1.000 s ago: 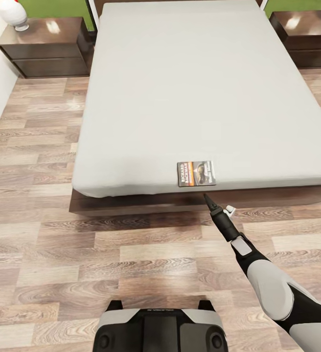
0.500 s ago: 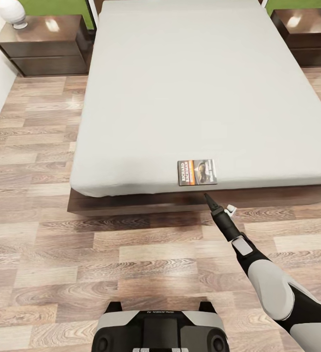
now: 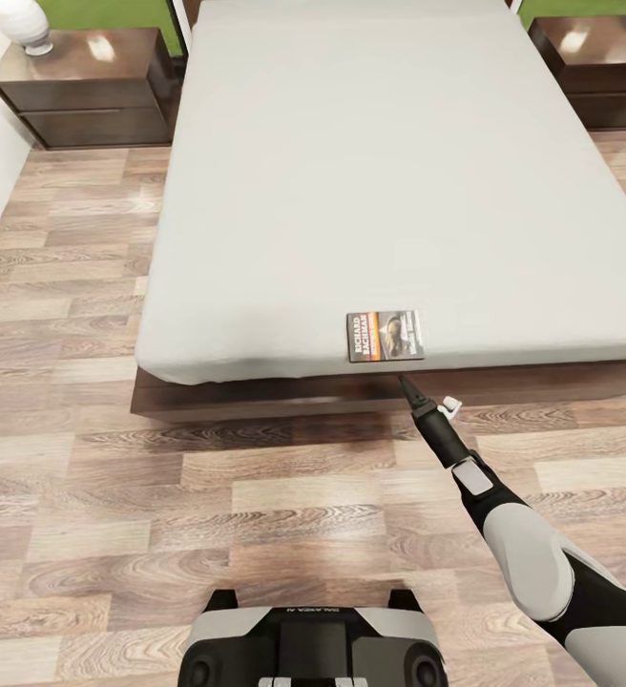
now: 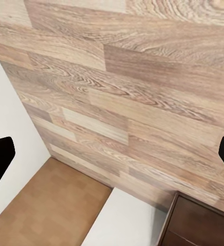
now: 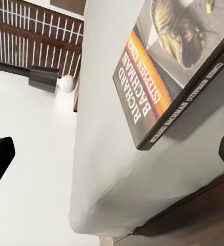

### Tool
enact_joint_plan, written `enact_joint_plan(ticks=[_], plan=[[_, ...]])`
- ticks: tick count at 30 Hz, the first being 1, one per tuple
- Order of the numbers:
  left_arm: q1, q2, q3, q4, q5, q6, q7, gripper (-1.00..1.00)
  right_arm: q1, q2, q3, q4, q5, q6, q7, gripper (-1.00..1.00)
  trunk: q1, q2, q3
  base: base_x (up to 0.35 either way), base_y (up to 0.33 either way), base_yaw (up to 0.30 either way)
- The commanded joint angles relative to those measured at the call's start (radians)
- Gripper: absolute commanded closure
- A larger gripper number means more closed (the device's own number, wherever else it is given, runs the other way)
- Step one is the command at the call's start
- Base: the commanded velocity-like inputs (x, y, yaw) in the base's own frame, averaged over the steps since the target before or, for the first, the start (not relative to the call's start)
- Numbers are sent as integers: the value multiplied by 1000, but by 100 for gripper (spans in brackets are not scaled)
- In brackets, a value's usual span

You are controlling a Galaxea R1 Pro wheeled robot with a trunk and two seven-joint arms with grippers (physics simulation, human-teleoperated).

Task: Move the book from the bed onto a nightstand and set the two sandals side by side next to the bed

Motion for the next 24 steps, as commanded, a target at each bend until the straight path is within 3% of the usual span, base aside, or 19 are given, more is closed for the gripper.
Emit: enact_joint_plan(ticks=[1, 7, 16, 24], plan=[[0, 0, 3, -1, -4, 4, 1, -100, -1, 0, 3, 2, -7, 3, 3, -100, 4, -8, -4, 0, 0, 0], [0, 0, 3, -1, -4, 4, 1, -100, -2, 0, 3, 1, -7, 3, 4, -100, 27, -50, -22, 0, 0, 0], [-1, 0, 3, -1, -4, 4, 1, -100, -3, 0, 3, 2, -7, 3, 5, -100, 27, -50, -22, 0, 0, 0], [0, 0, 3, -1, -4, 4, 1, -100, -8, 0, 3, 2, -7, 3, 21, -100, 58, -106, -47, 0, 0, 0]])
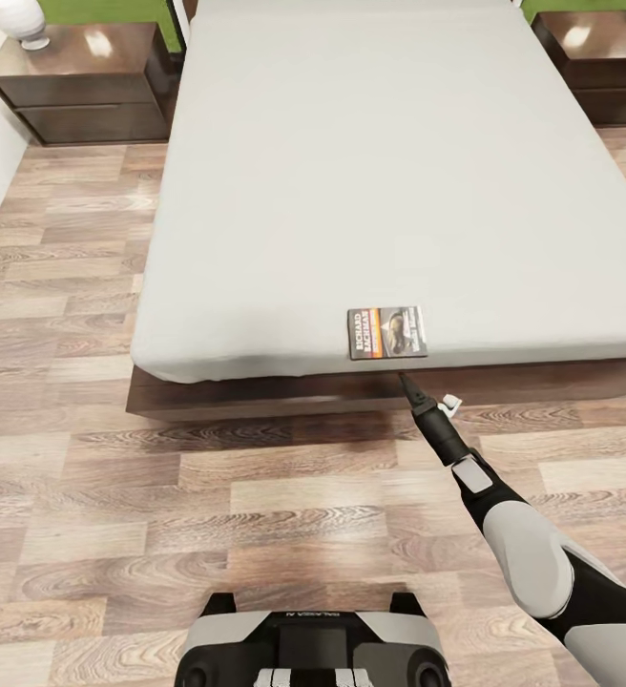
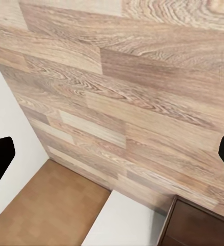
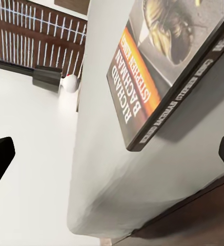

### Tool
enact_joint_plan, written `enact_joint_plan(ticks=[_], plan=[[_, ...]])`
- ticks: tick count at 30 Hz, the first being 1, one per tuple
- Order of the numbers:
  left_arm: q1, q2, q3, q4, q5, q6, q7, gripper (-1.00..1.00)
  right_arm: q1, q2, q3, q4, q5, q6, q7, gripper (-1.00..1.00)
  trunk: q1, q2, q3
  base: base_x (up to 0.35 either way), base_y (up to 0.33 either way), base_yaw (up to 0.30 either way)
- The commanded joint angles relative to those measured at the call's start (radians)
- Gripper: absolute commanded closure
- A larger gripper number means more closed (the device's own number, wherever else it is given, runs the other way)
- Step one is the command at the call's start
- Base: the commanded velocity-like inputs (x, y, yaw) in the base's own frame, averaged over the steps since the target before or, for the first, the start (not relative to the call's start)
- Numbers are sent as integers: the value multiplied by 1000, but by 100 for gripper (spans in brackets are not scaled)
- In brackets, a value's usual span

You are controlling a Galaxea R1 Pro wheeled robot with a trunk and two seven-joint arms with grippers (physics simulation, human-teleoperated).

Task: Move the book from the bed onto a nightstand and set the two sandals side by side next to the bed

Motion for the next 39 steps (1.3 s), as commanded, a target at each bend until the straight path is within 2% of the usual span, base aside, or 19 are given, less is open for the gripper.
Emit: enact_joint_plan(ticks=[1, 4, 25, 32, 39], plan=[[0, 0, 3, -1, -4, 4, 1, -100, -1, 0, 3, 2, -8, 3, 5, -100, 4, -8, -4, 0, 0, 0], [0, 0, 3, -1, -4, 4, 1, -100, -1, -1, 3, 2, -7, 3, 8, -100, 15, -29, -13, 0, 0, 0], [-1, -1, 3, -1, -4, 4, 1, -100, -7, -7, 3, 1, -6, 3, 13, -100, 15, -29, -13, 0, 0, 0], [0, -1, 3, -1, -4, 4, 1, -100, -9, -23, 3, 2, -6, 4, 13, -100, 15, -29, -13, 0, 0, 0], [0, -1, 3, -1, -4, 4, 1, -100, -9, -28, 3, 2, -6, 34, 14, -100, 15, -29, -13, 0, 0, 0]])
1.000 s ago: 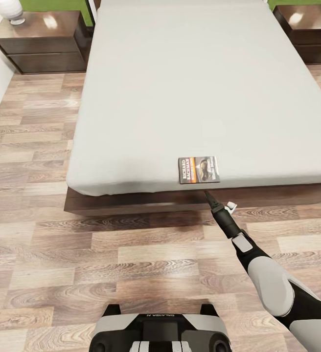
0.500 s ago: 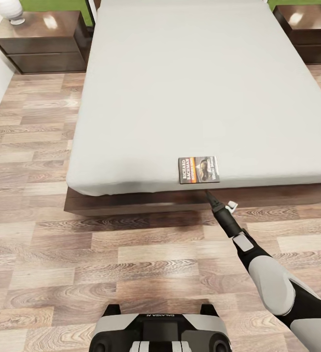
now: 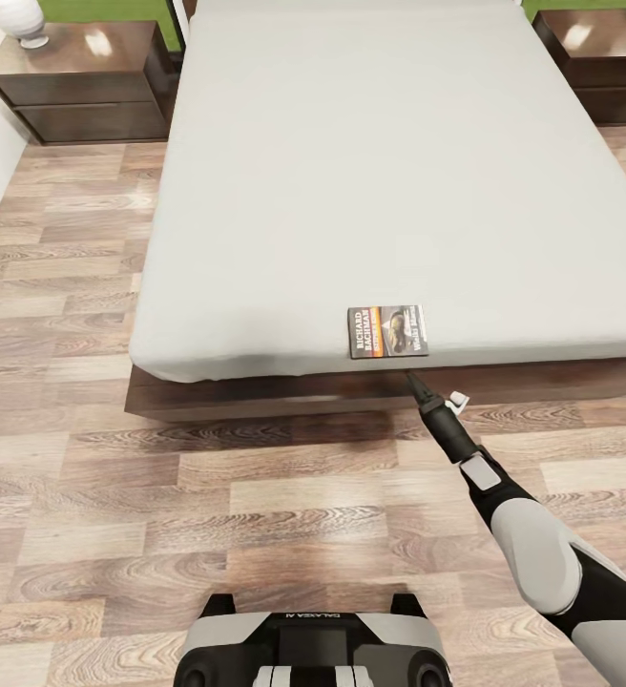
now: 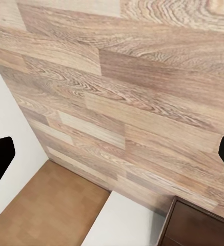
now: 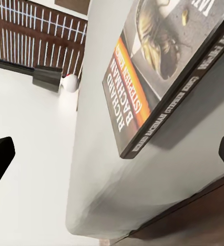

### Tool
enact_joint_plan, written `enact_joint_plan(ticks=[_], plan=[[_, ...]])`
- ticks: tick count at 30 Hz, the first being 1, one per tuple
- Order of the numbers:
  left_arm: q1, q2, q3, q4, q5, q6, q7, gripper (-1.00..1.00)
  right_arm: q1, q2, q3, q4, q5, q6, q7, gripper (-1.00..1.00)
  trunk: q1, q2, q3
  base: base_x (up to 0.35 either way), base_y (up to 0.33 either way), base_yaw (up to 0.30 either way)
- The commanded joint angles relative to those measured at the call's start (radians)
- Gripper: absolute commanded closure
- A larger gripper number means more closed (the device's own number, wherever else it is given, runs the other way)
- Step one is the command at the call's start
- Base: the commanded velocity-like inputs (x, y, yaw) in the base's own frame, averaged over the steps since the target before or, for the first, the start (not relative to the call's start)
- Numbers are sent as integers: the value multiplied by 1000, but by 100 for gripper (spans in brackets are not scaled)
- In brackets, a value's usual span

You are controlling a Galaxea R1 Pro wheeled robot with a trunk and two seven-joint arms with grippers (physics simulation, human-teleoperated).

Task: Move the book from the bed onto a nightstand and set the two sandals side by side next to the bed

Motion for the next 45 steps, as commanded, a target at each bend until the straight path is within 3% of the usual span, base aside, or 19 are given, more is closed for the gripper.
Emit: enact_joint_plan(ticks=[1, 33, 45], plan=[[-1, 0, 3, -1, -4, 4, 1, -100, 0, -1, 3, 1, -8, 9, 3, -100, 0, 0, 0, 0, 0, 0], [0, 0, 3, -1, -4, 2, 1, -100, -8, -10, 1, 0, -10, 23, 0, -100, 0, 0, 0, 0, 0, 0], [-1, 0, 3, -1, -4, 3, 0, -100, -15, -28, 1, 2, -10, 24, -2, -100, 0, 0, 0, 0, 0, 0]])
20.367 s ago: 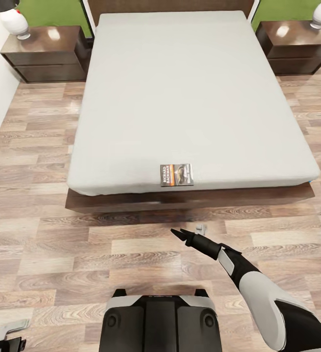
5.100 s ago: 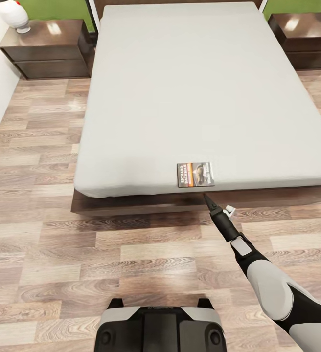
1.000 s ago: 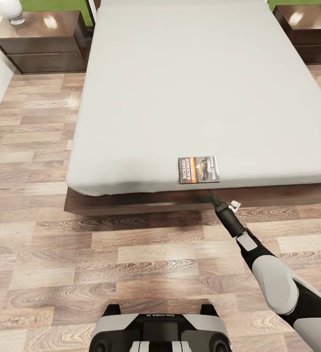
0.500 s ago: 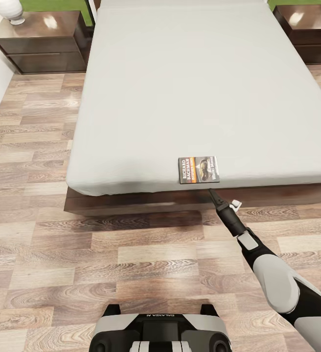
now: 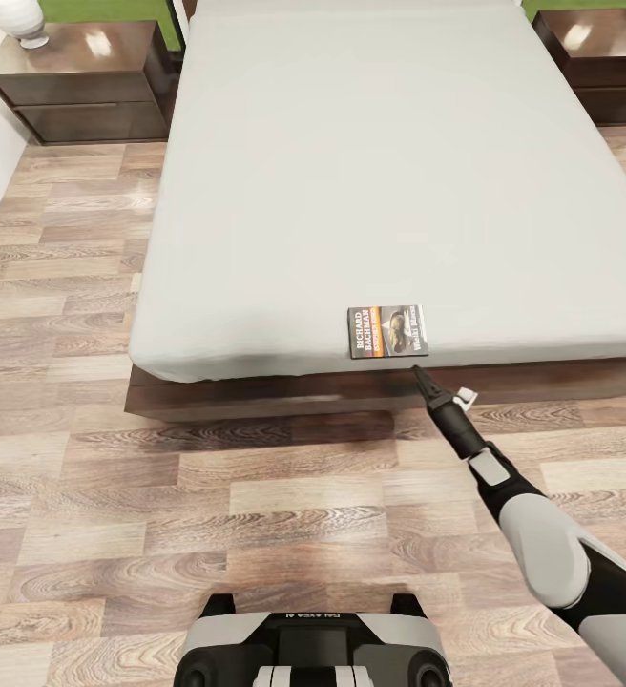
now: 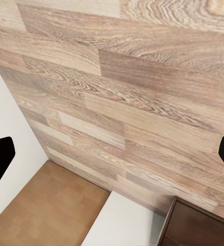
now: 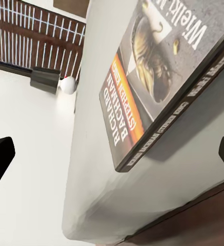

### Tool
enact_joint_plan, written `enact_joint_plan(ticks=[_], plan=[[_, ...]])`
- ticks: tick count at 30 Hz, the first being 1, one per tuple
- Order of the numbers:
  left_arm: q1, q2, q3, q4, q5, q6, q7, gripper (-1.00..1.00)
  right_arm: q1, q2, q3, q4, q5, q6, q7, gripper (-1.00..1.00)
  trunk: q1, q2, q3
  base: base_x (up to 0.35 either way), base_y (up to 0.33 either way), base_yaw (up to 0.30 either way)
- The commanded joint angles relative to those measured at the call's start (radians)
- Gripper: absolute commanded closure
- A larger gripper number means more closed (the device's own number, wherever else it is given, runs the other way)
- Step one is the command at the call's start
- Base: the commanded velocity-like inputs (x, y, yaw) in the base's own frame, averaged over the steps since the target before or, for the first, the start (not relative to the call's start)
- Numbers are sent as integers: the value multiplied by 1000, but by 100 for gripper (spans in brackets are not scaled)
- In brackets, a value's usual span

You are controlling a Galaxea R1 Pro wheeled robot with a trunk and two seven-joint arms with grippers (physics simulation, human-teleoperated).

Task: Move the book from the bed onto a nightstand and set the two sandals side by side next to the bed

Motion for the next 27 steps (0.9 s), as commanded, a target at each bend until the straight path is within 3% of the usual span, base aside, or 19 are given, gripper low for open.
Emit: enact_joint_plan(ticks=[1, 20, 27], plan=[[0, 0, 3, -1, -4, 4, 1, -100, 0, -2, 3, 1, -9, 8, 3, -100, 0, 0, 0, 0, 0, 0], [0, 0, 3, -1, -4, 3, 2, -100, -1, -10, 3, 6, -7, 7, 3, -100, 0, 0, 0, 0, 0, 0], [0, 0, 3, -1, -4, 3, 2, -100, -1, -10, 3, 5, -6, 6, 3, -100, 27, -49, -22, 0, 0, 0]])
